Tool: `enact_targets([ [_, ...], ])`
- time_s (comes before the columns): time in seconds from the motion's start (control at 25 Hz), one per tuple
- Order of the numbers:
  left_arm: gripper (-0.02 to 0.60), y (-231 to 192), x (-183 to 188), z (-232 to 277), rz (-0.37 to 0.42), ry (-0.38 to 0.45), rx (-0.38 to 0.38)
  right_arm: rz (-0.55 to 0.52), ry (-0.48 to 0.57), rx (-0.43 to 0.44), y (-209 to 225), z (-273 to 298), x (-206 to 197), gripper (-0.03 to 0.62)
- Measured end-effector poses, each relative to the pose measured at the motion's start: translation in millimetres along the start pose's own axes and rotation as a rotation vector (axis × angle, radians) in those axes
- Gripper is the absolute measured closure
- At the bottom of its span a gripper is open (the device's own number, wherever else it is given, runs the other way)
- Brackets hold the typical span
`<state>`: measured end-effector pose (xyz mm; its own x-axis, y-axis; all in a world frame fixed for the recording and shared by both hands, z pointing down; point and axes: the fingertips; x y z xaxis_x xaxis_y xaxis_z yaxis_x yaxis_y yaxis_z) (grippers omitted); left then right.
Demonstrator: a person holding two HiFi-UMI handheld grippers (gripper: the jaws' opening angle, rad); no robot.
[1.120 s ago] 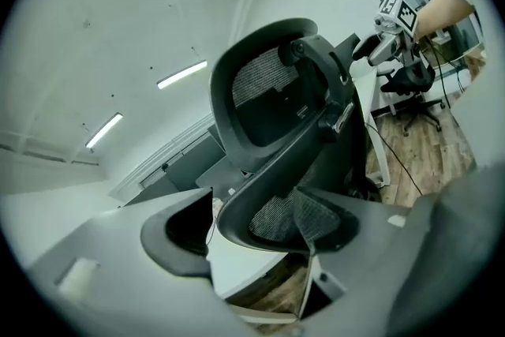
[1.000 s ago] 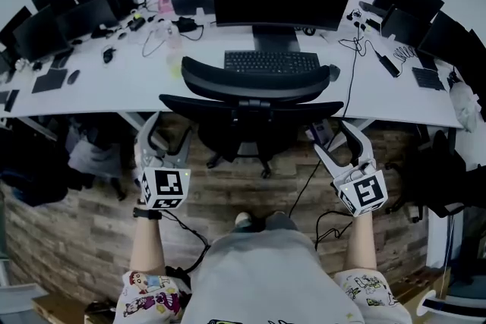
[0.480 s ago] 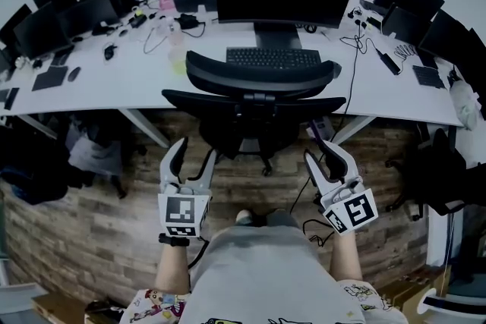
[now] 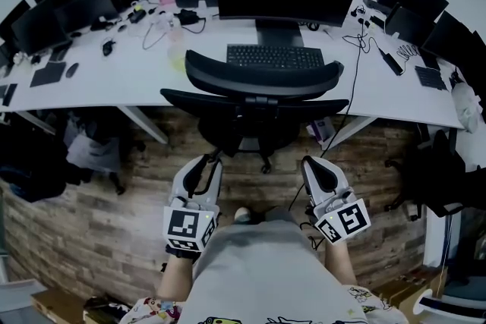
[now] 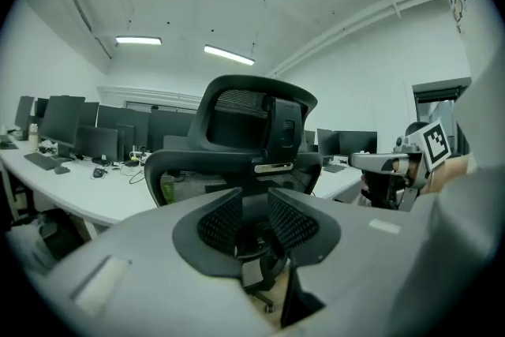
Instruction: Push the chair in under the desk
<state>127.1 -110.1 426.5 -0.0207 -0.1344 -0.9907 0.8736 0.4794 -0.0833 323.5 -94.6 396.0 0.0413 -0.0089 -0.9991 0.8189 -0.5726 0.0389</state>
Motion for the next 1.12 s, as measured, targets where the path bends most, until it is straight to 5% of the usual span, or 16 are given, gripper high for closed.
enact_targets([
  [0.28, 0.569, 3, -21, -3, -0.015, -0.068, 0.008, 0.048, -0.086, -0.012, 1, 1, -27, 0.592],
  [1.12, 0.571, 3, -42, -10, 0.006, -0.156, -0.001, 0.094, -0.149, -0.035, -1, -1, -46, 0.594],
])
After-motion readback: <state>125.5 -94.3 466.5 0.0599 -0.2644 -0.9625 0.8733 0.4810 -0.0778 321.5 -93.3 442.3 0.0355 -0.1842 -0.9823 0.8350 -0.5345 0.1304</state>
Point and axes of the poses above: the fingertips, and each gripper's own axes: z forward along the fingers, y to its right, x out of its top, and after that the axes turned 3 degrees about y, right-handed
